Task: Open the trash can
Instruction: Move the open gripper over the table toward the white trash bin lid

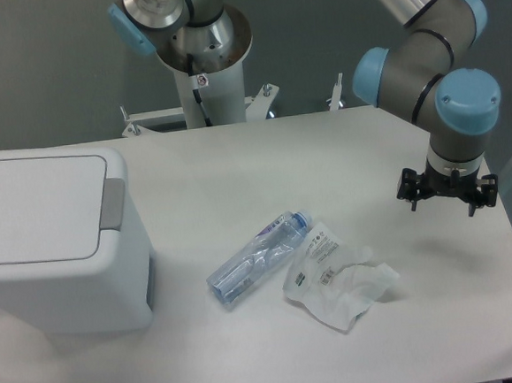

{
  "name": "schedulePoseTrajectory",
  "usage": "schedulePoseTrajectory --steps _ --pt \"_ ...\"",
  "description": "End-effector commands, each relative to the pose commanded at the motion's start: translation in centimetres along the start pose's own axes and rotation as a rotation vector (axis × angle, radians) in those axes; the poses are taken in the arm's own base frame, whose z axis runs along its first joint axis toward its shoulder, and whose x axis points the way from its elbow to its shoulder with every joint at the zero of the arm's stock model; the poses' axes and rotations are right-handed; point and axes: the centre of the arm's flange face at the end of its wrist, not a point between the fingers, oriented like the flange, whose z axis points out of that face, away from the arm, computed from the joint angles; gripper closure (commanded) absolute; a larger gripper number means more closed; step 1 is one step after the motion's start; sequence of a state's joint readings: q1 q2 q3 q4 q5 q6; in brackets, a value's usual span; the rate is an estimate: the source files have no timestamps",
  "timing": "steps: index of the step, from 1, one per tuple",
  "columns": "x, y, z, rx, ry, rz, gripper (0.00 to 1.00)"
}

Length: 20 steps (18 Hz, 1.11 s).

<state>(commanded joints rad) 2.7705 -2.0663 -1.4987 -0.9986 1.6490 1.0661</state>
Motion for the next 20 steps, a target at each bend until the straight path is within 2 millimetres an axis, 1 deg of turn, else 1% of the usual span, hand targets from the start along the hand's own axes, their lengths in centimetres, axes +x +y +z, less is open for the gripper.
schedulePoseTrajectory --steps 3,6,7,9,10,11,13,14,16,18,19,20 --pt "1.0 -1.1 -0.2 0.005 0.001 0.02 0.0" --pt "1.8 -1.8 -1.8 0.02 -0.009 0.035 0.0" --pt "2.0 -1.8 -2.0 0.019 -0.007 0.037 0.0" --pt "3.1 -1.6 -1.1 0.014 0.015 0.026 0.0" --pt "3.9 -1.1 -1.1 0.014 0.019 0.004 0.0" --pt "4.6 -0.7 -1.7 0.018 0.02 -0.019 0.0" --pt "5.6 -0.4 -4.3 0.058 0.015 -0.056 0.0" --pt "6.3 -0.9 -5.3 0.096 0.034 -0.101 0.0" --pt "8.7 -1.4 -6.0 0.161 0.095 -0.208 0.0" --pt "11.2 -1.4 -7.0 0.17 0.103 -0.214 0.0" --pt "12.2 -2.0 -7.2 0.174 0.112 -0.204 0.0" --pt "13.8 -2.6 -7.3 0.179 0.135 -0.193 0.0"
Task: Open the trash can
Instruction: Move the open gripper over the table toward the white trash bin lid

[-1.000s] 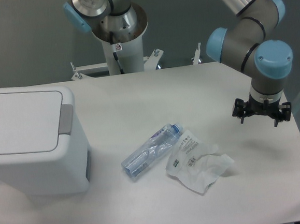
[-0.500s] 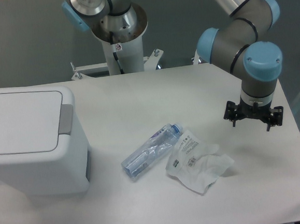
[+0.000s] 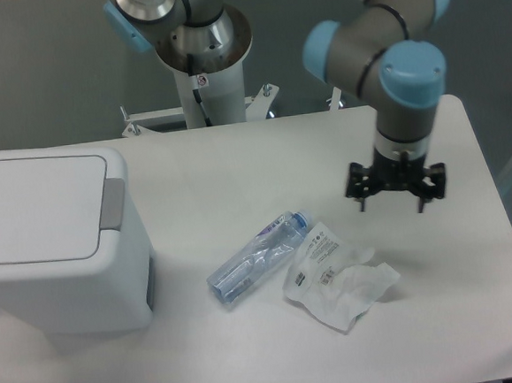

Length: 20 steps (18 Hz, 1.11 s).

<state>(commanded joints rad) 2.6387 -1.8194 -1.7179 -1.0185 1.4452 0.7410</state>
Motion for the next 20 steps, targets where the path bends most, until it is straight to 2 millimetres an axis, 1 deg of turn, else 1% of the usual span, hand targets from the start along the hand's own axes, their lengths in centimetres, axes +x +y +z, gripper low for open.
schedulePoseTrajectory --steps 1,3,5,6,8,10,11,14,16,18,20 --pt "1.7 0.1 -0.5 0.009 0.018 0.004 0.0" --pt "4.1 -0.3 -2.5 0.062 0.054 -0.013 0.0" --pt "5.8 -0.6 -5.3 0.135 0.089 -0.053 0.0" --pt "7.0 -1.0 -6.5 0.172 0.114 -0.058 0.0" --pt "8.9 -1.6 -7.1 0.21 0.172 -0.084 0.0" --pt "10.0 -1.7 -8.4 0.229 0.178 -0.119 0.0" --pt "10.6 -1.8 -8.6 0.225 0.188 -0.134 0.0" --pt "12.8 -1.9 -10.6 0.256 0.227 -0.182 0.0" --pt "13.4 -2.1 -11.1 0.277 0.263 -0.203 0.0" --pt "14.7 -2.1 -13.1 0.322 0.297 -0.226 0.0" --pt "15.1 -2.7 -14.6 0.363 0.339 -0.268 0.0"
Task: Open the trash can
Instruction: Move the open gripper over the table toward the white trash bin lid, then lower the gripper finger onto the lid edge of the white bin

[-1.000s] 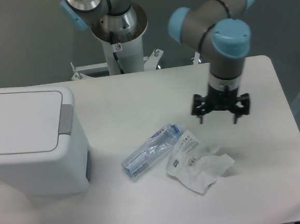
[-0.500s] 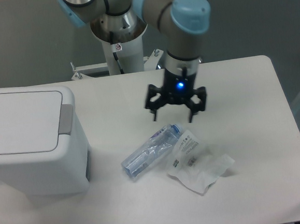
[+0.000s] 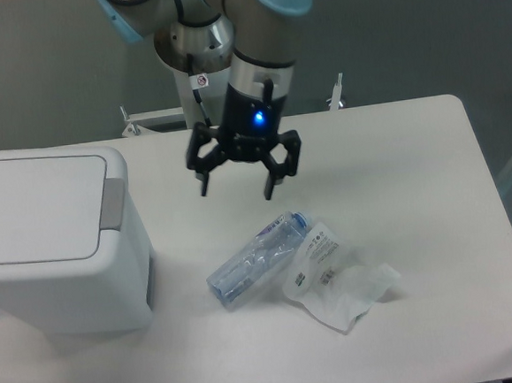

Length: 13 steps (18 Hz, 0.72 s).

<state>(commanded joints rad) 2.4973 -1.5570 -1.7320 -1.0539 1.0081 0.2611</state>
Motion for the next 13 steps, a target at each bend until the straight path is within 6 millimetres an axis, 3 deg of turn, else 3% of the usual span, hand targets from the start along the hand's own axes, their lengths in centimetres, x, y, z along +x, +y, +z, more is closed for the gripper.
schedulePoseTrajectory --steps 2,5,13 --pt "0.5 -0.5 -0.5 0.017 0.015 -0.013 0.0" --pt "2.2 0.0 0.8 0.001 0.045 0.005 0.0" --pt "3.8 0.7 2.2 -0.027 0.061 -0.008 0.0"
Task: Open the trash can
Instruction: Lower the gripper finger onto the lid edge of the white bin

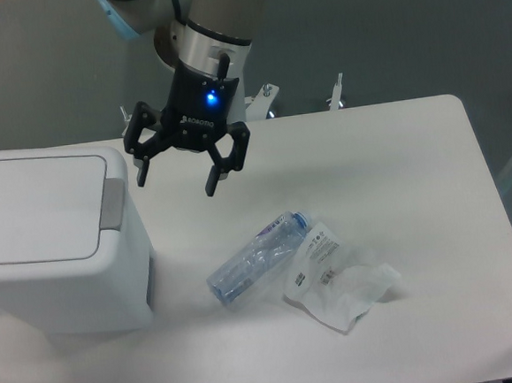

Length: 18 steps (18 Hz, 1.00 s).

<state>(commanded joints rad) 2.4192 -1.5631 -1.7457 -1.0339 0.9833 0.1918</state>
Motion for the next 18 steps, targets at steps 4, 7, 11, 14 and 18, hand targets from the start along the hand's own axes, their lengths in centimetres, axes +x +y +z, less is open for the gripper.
schedulePoseTrajectory --steps 4,7,11,14,18 --pt "0.2 0.0 0.2 -0.003 0.005 0.003 0.0" --pt "0.3 -0.2 0.0 0.001 0.005 0.005 0.0" --pt "1.2 -1.3 0.7 0.042 0.014 0.057 0.0" --pt "1.3 -1.1 1.5 0.032 0.02 0.06 0.0" --pt "0.7 0.1 2.6 -0.001 0.014 0.014 0.0"
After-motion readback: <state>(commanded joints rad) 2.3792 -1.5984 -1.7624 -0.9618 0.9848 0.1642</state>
